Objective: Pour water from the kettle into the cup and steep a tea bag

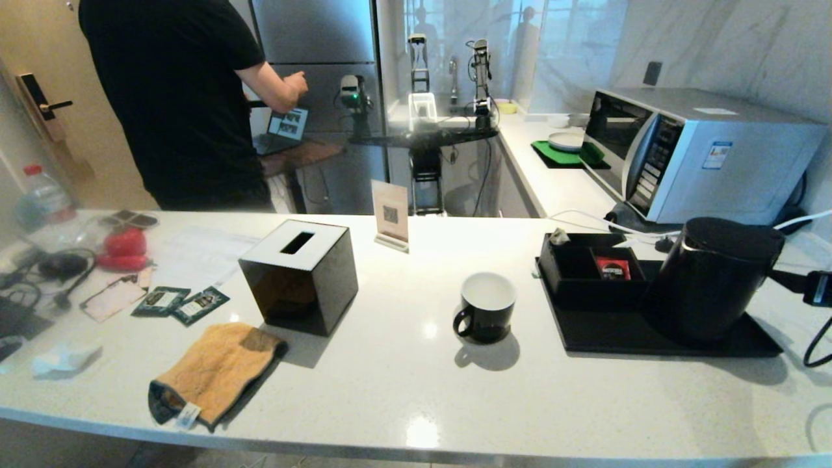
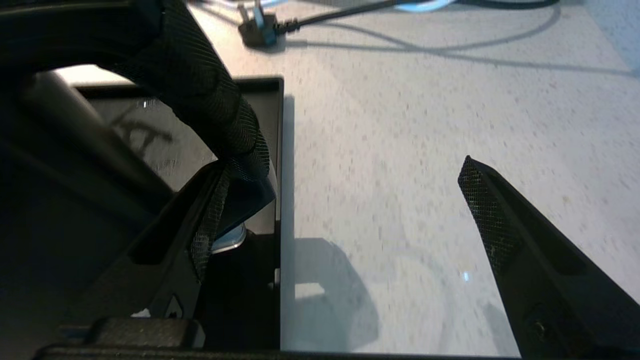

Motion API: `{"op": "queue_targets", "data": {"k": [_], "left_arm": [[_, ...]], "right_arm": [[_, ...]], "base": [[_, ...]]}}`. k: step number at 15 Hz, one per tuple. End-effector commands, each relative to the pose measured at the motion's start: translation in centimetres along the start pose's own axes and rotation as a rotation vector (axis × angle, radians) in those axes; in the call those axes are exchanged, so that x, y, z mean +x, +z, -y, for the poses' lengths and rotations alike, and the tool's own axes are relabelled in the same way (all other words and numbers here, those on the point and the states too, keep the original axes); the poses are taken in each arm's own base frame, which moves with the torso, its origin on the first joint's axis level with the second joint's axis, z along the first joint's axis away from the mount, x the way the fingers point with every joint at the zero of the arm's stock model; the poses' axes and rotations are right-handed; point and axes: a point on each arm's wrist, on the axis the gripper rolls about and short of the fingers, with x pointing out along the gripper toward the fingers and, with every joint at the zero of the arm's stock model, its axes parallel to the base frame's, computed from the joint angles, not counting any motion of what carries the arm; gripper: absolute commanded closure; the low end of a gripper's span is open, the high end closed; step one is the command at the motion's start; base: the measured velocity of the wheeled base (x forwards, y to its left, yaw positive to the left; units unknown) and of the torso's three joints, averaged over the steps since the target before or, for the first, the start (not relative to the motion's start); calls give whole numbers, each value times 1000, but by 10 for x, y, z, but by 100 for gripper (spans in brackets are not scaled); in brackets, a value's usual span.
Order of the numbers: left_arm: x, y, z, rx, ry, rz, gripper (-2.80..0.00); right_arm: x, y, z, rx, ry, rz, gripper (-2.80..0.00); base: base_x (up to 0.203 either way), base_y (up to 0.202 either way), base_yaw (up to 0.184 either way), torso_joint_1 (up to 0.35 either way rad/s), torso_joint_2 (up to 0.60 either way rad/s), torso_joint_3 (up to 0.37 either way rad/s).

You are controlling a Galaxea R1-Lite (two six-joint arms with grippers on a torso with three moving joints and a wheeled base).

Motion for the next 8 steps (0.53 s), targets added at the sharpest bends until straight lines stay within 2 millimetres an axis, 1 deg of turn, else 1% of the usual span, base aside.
{"op": "queue_targets", "data": {"k": [1, 4, 6, 8], "left_arm": [[0, 0, 0, 0, 0, -1, 0], [0, 0, 0, 0, 0, 0, 0], [0, 0, 0, 0, 0, -1, 0], [0, 0, 0, 0, 0, -1, 0]], "right_arm": [[8, -2, 2, 20, 7, 12, -280], [8, -3, 0, 39, 16, 9, -280], [5, -3, -3, 40, 97, 18, -280], [-1, -1, -6, 42, 126, 20, -280]], "base": [[0, 0, 0, 0, 0, 0], [0, 0, 0, 0, 0, 0], [0, 0, 0, 0, 0, 0], [0, 0, 0, 0, 0, 0]]}}
